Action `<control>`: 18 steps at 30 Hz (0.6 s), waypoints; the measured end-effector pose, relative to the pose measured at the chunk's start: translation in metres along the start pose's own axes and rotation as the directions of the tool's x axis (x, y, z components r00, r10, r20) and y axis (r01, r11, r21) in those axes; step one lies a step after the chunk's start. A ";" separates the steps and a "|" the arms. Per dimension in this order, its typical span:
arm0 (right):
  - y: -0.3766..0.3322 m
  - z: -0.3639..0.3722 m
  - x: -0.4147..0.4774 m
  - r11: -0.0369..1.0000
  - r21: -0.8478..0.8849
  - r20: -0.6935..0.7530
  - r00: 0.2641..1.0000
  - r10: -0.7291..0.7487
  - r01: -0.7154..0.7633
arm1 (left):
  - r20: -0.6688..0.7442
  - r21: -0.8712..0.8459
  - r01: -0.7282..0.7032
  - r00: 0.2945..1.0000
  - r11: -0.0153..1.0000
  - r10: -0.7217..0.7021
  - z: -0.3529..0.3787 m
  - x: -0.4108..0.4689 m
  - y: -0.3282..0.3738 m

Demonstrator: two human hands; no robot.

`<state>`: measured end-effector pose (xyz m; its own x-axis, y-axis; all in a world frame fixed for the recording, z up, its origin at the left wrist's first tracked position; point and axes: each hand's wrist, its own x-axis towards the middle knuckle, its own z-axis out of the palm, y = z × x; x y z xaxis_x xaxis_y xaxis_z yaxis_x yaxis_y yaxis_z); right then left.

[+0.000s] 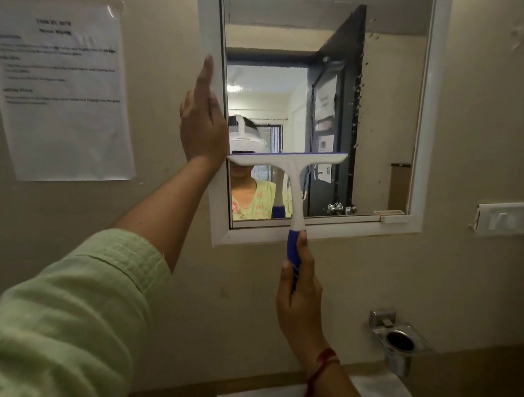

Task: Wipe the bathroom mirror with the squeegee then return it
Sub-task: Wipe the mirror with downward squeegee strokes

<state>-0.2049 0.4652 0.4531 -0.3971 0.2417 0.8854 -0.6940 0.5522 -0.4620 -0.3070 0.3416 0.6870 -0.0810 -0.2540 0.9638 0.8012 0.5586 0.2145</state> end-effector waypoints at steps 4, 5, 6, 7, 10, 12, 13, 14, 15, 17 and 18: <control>-0.006 -0.005 0.020 1.000 -0.012 -0.026 1.000 -0.008 0.008 | 0.011 0.007 0.002 1.000 1.000 -0.002 -0.001 0.000 0.002; -0.008 -0.007 0.028 1.000 -0.014 -0.032 0.999 -0.020 0.019 | 0.014 0.006 0.001 1.000 1.000 -0.001 -0.001 0.000 0.003; -0.009 -0.009 0.034 0.999 -0.013 -0.036 0.999 -0.031 0.031 | 0.013 0.002 -0.001 1.000 1.000 0.001 -0.002 0.000 0.003; -0.009 -0.009 0.037 0.999 -0.010 -0.038 0.998 -0.040 0.040 | 0.011 -0.002 -0.004 1.000 1.000 0.004 -0.002 0.000 0.003; -0.004 -0.006 0.024 0.999 -0.007 -0.022 0.999 -0.036 0.036 | 0.006 -0.006 -0.009 1.000 1.000 0.009 0.000 -0.001 0.001; -0.001 -0.002 0.005 1.000 0.014 -0.010 1.000 -0.011 0.011 | 0.008 -0.008 -0.008 1.000 1.000 0.008 0.000 -0.001 0.000; -0.001 0.000 -0.003 1.000 0.030 -0.007 1.000 0.001 -0.001 | 0.010 -0.007 -0.007 1.000 1.000 0.007 0.000 -0.001 0.001; -0.002 0.000 -0.008 0.999 0.038 -0.008 1.000 0.006 -0.006 | 0.012 -0.005 -0.007 1.000 1.000 0.007 0.000 0.000 0.001; -0.002 -0.001 -0.008 0.999 0.037 -0.011 1.000 0.009 -0.009 | 0.012 -0.001 -0.008 1.000 1.000 0.008 0.000 -0.001 0.002; -0.004 -0.005 0.004 1.000 0.019 -0.021 1.000 0.002 -0.001 | 0.013 0.007 -0.008 1.000 1.000 0.008 0.000 0.000 0.002; -0.006 -0.006 0.013 1.000 0.013 -0.026 1.000 -0.012 0.012 | 0.014 0.008 -0.009 1.000 1.000 0.009 -0.001 0.000 0.002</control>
<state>-0.2017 0.4699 0.4677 -0.3730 0.2559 0.8918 -0.7064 0.5448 -0.4518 -0.3048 0.3426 0.6871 -0.0820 -0.2375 0.9679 0.7973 0.5670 0.2067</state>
